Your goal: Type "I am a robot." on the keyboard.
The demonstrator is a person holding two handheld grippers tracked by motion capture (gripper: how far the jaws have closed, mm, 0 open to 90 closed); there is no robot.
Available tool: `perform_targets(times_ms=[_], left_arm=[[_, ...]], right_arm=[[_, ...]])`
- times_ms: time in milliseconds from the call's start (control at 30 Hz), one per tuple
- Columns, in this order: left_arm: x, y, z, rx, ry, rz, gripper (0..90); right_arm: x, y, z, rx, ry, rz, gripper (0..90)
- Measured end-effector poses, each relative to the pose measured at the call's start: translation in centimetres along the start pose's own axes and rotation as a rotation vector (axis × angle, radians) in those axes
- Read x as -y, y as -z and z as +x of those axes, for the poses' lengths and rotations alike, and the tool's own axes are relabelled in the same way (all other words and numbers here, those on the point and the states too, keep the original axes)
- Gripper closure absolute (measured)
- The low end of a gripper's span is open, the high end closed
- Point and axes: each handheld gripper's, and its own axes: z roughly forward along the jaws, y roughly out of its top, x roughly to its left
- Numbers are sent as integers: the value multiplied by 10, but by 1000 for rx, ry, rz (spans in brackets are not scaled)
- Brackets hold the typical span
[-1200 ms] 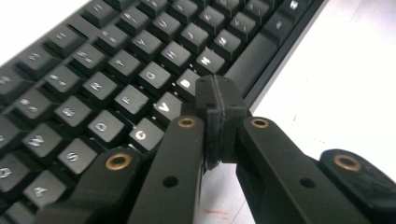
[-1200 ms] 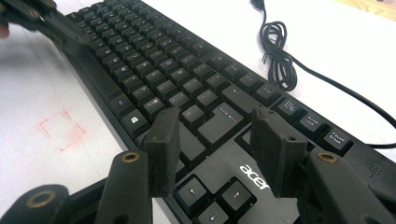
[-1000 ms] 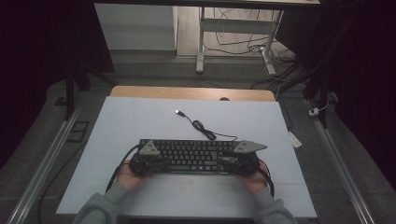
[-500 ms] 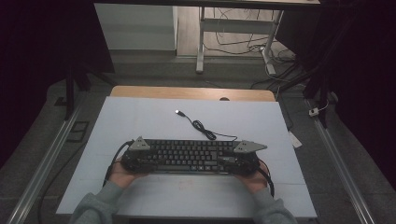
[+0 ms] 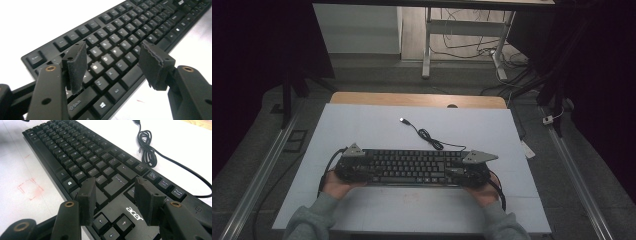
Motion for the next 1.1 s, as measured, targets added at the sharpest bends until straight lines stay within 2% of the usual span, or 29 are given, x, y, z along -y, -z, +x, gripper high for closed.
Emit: perform_targets(times_ms=[233,633,867,1100], left_arm=[[0,0,3,-23,4,5,382],[2,-2,8,-32,6,23,500],[3,-4,9,-39,0,31,588],[4,-6,10,-44,-15,47,718]], right_arm=[[0,0,0,-1,0,2,524],[0,-1,1,2,4,11,522],[0,-1,1,-1,1,12,522],[0,-1,1,0,4,15,522]])
